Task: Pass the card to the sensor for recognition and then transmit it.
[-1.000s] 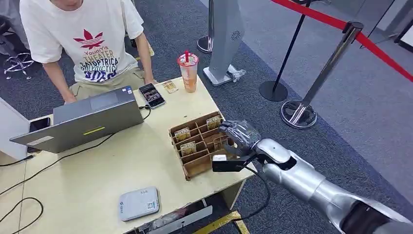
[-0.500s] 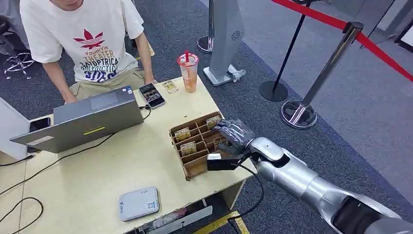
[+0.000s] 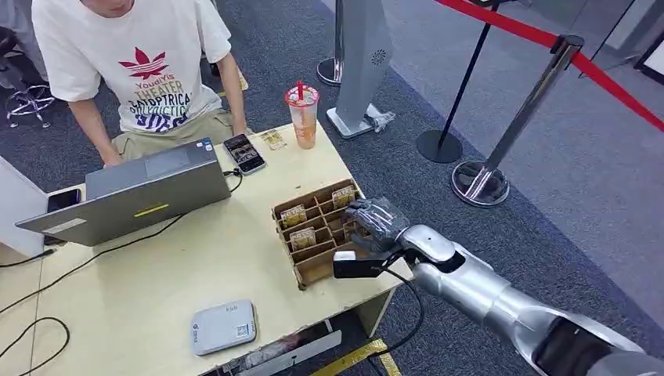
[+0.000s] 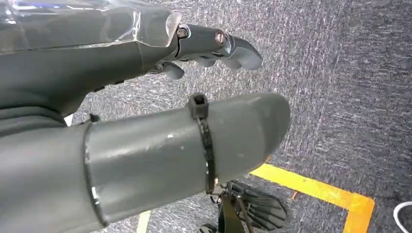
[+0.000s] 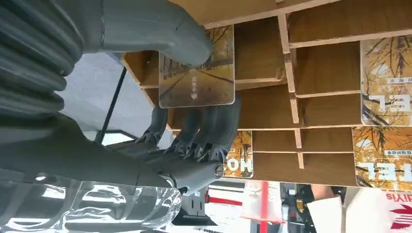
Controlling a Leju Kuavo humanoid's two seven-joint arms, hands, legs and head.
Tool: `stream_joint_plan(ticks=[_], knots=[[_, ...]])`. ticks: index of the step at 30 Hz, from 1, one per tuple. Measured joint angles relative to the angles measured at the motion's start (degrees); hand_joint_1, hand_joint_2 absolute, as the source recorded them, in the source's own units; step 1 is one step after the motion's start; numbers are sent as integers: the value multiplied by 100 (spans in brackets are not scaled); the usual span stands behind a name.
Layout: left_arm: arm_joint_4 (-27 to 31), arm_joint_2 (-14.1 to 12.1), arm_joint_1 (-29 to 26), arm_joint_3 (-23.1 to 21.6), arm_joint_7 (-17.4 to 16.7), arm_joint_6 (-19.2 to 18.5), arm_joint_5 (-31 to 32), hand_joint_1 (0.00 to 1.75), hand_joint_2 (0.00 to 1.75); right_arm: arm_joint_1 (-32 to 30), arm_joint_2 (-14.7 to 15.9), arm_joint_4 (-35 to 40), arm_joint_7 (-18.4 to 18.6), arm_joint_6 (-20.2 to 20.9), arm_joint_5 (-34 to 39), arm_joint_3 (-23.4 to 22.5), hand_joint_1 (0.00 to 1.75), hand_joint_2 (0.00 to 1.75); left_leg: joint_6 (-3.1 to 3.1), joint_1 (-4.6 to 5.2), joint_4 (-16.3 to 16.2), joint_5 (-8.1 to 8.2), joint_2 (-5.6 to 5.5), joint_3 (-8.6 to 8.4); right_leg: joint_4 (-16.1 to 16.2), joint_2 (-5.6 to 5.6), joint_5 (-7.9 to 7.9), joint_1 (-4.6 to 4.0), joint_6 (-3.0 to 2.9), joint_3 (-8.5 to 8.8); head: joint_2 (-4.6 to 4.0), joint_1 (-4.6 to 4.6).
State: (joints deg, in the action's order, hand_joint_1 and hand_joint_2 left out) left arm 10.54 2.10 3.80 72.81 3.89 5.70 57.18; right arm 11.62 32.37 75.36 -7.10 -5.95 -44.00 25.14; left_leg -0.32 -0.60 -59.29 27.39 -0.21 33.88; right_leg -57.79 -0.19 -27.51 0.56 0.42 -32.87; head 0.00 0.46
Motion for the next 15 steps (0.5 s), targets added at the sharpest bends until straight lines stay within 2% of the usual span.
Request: stream_joint_plan(ticks=[1,2,3,5,7,15], knots=[[0,0,0,0,0,4,-2,0,0,0,0,0,4,2,0,0,98,175,0,0,0,0,0,0,0,-1,0,0,0,0,0,0],[0,0,-1,0,0,4,-7,0,0,0,0,0,7,2,0,0,112,175,0,0,0,0,0,0,0,-1,0,0,0,0,0,0],[0,-2,-2,0,0,4,-9,0,0,1,0,-7,7,2,2,0,115,175,0,0,0,0,0,0,0,-1,0,0,0,0,0,0],[0,-9,-2,0,0,4,-9,0,0,2,0,-15,7,2,4,-2,134,175,0,0,0,0,0,0,0,-1,0,0,0,0,0,0],[0,-17,-4,0,2,4,-9,0,0,1,0,-22,7,2,13,-7,140,175,0,0,0,0,0,0,0,-1,0,0,0,0,0,0],[0,-44,-40,2,61,-20,-24,0,0,-4,15,-31,-35,2,94,-31,140,175,1,0,0,0,0,0,0,0,0,0,0,0,0,0]])
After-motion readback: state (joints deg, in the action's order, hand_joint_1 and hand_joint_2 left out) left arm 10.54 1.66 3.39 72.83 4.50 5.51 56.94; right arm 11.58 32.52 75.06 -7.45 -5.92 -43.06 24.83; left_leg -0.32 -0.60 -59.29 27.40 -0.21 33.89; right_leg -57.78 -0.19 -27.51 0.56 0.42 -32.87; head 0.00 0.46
